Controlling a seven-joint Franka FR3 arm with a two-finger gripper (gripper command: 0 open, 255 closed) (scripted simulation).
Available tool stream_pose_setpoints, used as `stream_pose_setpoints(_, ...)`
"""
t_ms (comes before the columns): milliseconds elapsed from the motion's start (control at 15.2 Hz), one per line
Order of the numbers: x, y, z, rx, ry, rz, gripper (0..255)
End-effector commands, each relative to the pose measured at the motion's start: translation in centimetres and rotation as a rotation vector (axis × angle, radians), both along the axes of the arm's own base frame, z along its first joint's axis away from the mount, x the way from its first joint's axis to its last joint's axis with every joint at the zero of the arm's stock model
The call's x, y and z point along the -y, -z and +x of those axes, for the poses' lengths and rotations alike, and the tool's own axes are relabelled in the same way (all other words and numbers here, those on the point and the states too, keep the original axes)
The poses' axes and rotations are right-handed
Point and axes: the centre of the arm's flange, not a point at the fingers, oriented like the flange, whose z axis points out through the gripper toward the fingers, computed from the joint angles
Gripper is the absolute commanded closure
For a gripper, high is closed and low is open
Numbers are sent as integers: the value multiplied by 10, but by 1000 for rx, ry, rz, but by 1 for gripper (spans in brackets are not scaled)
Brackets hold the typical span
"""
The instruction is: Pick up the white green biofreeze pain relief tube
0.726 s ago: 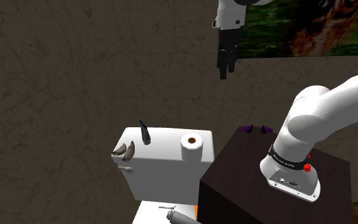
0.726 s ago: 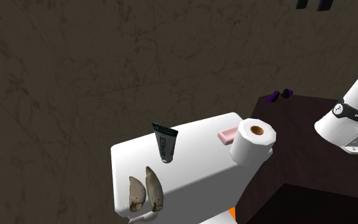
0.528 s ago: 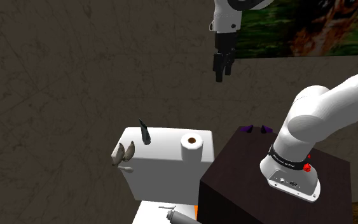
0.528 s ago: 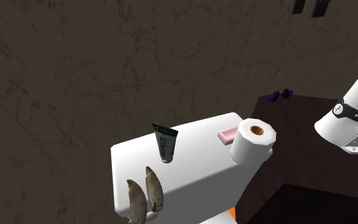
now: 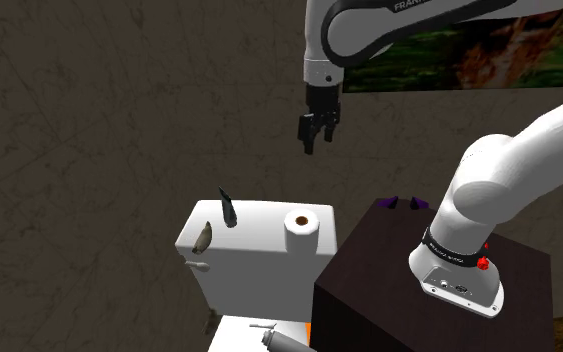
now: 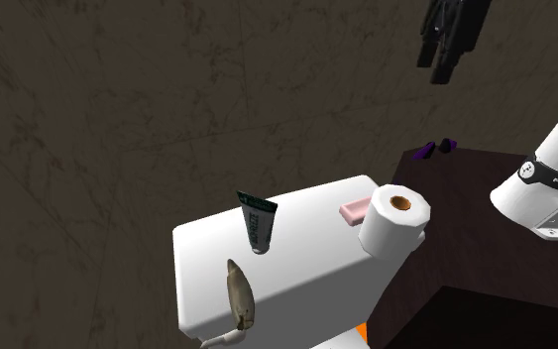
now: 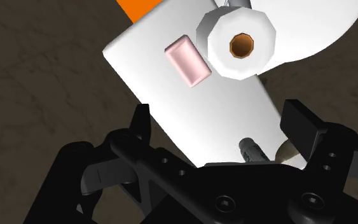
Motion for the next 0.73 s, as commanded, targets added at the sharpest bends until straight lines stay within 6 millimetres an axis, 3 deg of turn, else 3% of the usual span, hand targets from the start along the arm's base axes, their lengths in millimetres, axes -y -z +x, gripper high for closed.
stream_pose_setpoints(0,-19,10,15,24,27,-5,0)
stream_pose_setpoints(660,-88,79,92,128,157,-36,0)
